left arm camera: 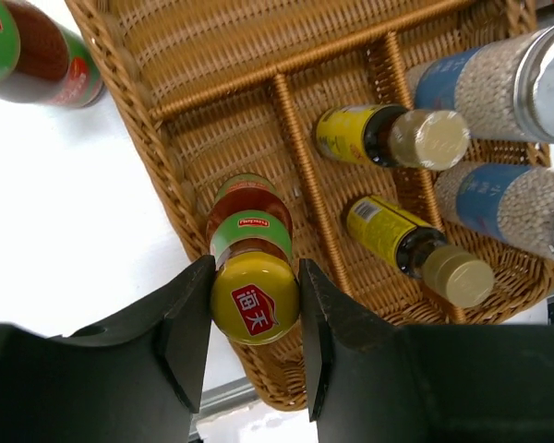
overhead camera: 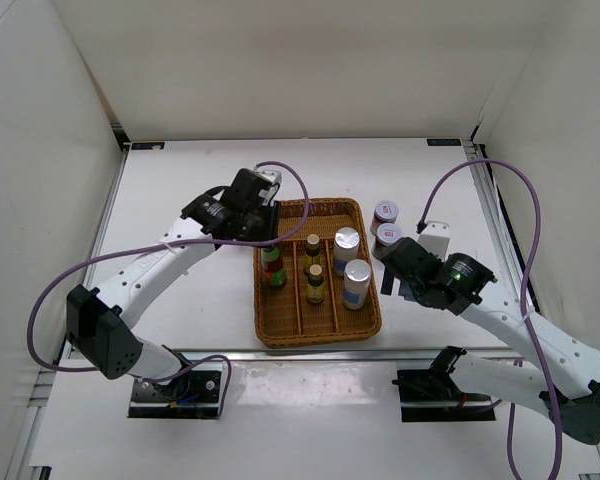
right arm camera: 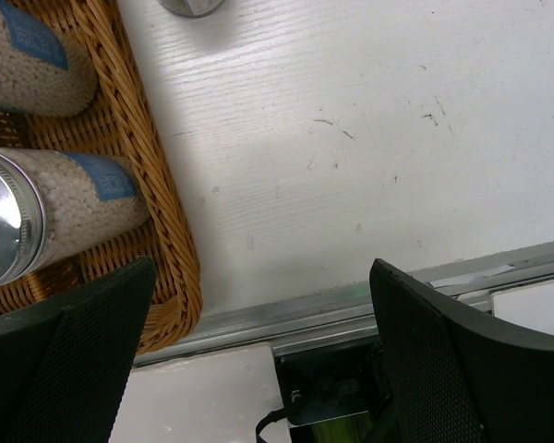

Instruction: Organize the condiment bottles

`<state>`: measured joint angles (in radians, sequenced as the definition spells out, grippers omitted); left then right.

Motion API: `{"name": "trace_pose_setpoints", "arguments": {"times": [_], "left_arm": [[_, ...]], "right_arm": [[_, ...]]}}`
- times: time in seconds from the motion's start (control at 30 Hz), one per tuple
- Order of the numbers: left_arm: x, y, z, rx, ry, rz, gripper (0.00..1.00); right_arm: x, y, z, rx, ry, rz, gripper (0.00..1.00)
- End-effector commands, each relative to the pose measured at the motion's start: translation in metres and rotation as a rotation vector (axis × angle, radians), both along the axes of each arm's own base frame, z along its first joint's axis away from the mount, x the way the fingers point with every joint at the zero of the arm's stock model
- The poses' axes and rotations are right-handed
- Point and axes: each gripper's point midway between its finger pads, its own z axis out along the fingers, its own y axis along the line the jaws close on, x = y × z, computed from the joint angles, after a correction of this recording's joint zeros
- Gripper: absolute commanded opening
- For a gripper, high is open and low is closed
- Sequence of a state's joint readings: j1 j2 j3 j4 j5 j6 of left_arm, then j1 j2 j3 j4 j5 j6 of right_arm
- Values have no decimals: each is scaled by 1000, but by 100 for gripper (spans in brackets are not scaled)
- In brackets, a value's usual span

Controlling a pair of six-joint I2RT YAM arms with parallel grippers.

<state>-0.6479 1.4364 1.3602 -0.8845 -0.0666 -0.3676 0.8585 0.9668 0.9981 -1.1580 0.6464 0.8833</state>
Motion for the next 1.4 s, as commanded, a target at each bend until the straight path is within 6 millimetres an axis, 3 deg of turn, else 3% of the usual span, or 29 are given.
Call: {"name": "trace_pose_setpoints", "arguments": {"times": [0.0,0.07,0.1,0.13,0.3,0.4,0.43,0.53,0.57,0.7,0.87,1.0,1.17,1.2,1.27,1.3,1.37], "left_arm": [[19,-16,28,-89,-113,1,46],[19,-19,33,-98,-123,-12,74],[18,-18,38,-105,-132,-12,94],[21,-18,44,-108,-149,-5,100],[32,-3,103,-89,-306,14,100],[53,24,128,-46,-384,99,100],[66,44,125,-9,-380,151,100],[86,67,119,21,-356,196,100],[98,80,107,44,-326,224,100],[118,95,73,46,-231,248,100],[134,87,30,14,-139,215,100],[139,81,13,10,-102,198,100],[143,82,-1,8,-71,209,82],[143,82,-1,1,-68,217,71],[144,83,-1,8,-71,223,58],[142,84,9,-2,-94,223,45],[140,86,20,-5,-120,230,35]], "right_arm": [[-1,-5,2,-2,-10,-21,100],[-1,-5,2,-2,-10,-21,100],[-1,-5,2,-2,-10,-21,100],[-1,-5,2,-2,-10,-21,100],[0,-3,5,10,-17,-29,100],[1,-2,8,17,-23,-29,100],[2,-2,6,11,-18,-29,100],[3,-2,10,12,-30,-32,100],[3,-2,10,12,-30,-32,100],[3,-2,10,6,-29,-25,100],[3,-5,10,8,-41,-29,100],[2,-8,10,-5,-42,-32,100],[-1,-11,7,-7,-40,-32,100],[-1,-12,8,0,-46,-32,100],[0,-13,9,-6,-52,-35,100],[-2,-15,10,1,-54,-42,100],[-1,-16,12,4,-68,-46,100]]}}
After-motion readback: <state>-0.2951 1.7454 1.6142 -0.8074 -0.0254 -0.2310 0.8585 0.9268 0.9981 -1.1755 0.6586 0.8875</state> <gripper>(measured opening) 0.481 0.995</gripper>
